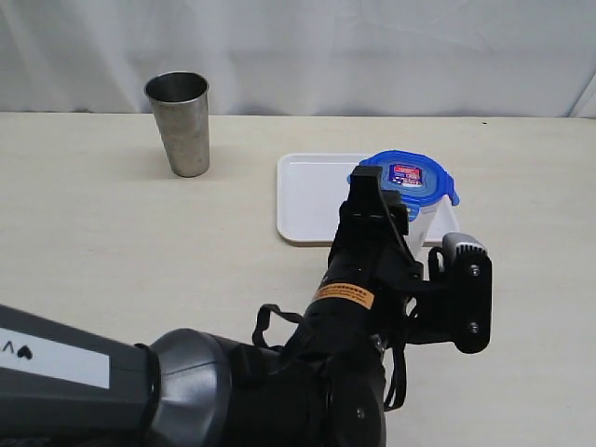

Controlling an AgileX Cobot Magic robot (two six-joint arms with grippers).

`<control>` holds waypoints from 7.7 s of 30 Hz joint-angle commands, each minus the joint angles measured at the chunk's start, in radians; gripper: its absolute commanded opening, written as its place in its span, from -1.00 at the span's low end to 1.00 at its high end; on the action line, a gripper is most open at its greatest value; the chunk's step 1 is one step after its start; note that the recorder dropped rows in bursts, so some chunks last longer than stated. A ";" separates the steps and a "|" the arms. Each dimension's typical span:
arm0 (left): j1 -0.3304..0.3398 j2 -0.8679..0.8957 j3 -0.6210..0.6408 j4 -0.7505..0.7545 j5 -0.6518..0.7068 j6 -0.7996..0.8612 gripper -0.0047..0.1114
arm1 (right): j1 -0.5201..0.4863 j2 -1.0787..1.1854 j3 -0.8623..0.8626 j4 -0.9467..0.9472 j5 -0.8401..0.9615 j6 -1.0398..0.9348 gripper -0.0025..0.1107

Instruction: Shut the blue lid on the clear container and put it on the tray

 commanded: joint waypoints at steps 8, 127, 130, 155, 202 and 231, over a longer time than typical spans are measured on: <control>-0.018 -0.115 0.003 -0.060 0.124 -0.047 -0.01 | -0.002 -0.006 0.003 -0.007 -0.002 0.000 -0.88; 0.820 0.087 -0.273 -0.378 1.552 -0.005 -0.92 | -0.002 -0.006 0.003 -0.007 -0.002 0.000 -0.88; 0.832 0.087 -0.273 -0.378 1.552 0.007 -0.92 | -0.002 -0.006 0.003 -0.007 -0.002 0.000 -0.88; 0.849 0.089 -0.313 -0.420 1.721 0.109 -0.92 | -0.002 -0.006 0.003 -0.045 -0.367 -0.014 -0.88; 0.849 0.092 -0.313 -0.376 1.699 0.109 -0.92 | -0.002 1.153 -0.506 -1.559 -0.892 1.374 -0.88; 0.821 0.092 -0.313 -0.360 1.689 0.108 -0.92 | -0.002 1.346 -0.519 -1.191 -0.826 1.020 -0.88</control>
